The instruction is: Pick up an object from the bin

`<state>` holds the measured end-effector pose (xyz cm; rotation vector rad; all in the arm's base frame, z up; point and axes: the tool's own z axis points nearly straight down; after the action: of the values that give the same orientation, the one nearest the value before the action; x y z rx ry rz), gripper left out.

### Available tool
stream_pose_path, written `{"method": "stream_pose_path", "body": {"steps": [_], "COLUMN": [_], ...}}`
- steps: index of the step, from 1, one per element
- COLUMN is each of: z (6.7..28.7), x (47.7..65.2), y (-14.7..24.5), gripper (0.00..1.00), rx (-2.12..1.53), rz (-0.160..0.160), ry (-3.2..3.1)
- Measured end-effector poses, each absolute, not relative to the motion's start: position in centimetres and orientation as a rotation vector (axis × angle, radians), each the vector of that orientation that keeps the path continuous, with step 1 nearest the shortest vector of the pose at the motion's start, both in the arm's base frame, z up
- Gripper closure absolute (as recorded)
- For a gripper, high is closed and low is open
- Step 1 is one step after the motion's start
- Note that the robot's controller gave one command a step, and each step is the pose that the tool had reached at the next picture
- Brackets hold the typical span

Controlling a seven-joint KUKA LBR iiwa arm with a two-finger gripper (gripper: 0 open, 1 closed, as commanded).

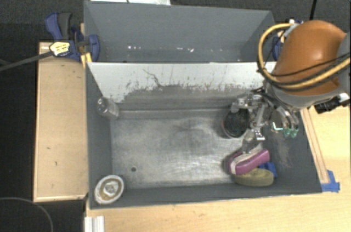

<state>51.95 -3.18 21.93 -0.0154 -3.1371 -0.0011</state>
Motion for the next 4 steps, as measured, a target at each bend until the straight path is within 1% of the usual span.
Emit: {"method": "stream_pose_path", "body": {"steps": [1,2,3,4], "z": [9.5,11.0,11.0,26.1], "x": [54.9,56.8,56.7,58.2], "y": [-7.4,-13.1,-13.1,-13.1], "gripper": [0.0,0.0,1.0,1.0], "rx": [0.251,0.096,0.099,0.094], "rz": [0.004,0.001,0.002,0.005], "ry": [-3.148,-3.15,-3.146,-3.152]}}
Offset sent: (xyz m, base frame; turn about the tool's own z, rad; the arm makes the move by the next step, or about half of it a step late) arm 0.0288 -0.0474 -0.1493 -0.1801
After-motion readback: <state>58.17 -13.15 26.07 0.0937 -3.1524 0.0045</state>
